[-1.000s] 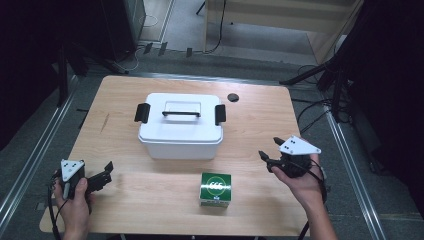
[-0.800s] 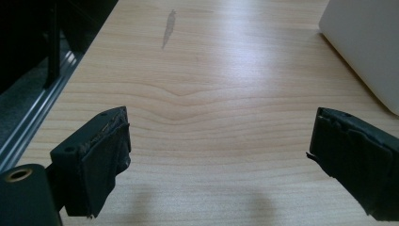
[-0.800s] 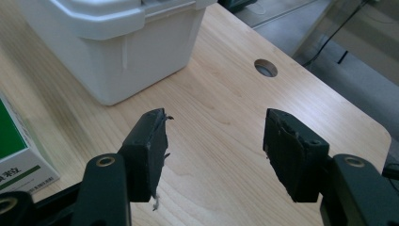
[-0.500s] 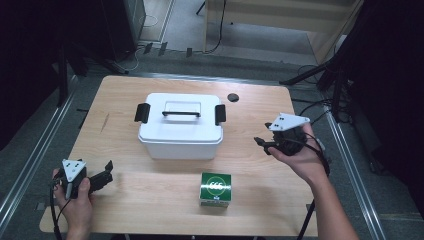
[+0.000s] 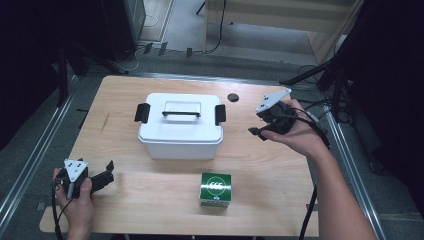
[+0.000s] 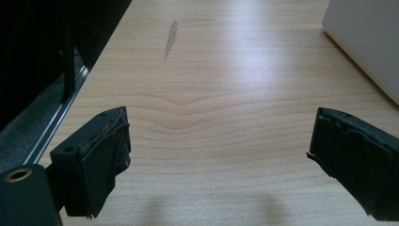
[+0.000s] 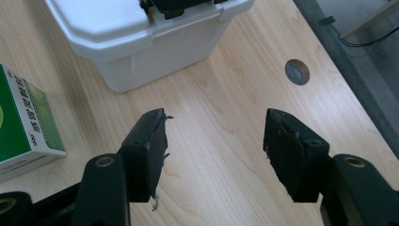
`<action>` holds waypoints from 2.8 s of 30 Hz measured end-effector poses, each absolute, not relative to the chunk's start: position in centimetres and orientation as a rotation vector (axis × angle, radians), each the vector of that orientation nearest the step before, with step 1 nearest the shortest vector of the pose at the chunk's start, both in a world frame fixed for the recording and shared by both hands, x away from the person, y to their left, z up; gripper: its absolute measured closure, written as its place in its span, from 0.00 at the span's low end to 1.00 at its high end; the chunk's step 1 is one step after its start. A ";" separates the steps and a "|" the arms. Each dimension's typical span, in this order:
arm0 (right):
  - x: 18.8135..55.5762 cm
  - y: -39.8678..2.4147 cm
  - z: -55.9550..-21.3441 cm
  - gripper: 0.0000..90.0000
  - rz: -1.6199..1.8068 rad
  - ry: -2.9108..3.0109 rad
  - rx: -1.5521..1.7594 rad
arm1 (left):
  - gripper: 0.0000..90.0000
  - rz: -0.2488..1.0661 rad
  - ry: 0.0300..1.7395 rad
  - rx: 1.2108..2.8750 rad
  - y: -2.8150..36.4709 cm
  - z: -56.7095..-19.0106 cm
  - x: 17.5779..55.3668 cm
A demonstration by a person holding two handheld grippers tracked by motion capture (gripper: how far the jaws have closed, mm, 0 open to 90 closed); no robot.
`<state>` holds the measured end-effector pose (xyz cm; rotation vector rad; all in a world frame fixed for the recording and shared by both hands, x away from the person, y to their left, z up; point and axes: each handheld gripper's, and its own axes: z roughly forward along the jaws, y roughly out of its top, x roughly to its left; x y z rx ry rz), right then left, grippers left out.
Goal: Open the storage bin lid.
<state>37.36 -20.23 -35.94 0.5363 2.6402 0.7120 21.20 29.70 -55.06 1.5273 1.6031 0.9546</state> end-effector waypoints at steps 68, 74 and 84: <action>40.7 -3.4 -33.2 0.69 0.476 2.843 0.026 | 0.07 0.930 1.604 1.553 29.6 -55.1 21.5; 40.7 -2.6 -33.2 0.69 0.455 2.850 0.003 | 0.07 0.929 1.603 1.553 29.6 -55.1 21.5; 40.7 -0.7 -33.7 0.70 0.416 2.863 -0.039 | 0.07 0.927 1.602 1.551 29.6 -55.1 21.5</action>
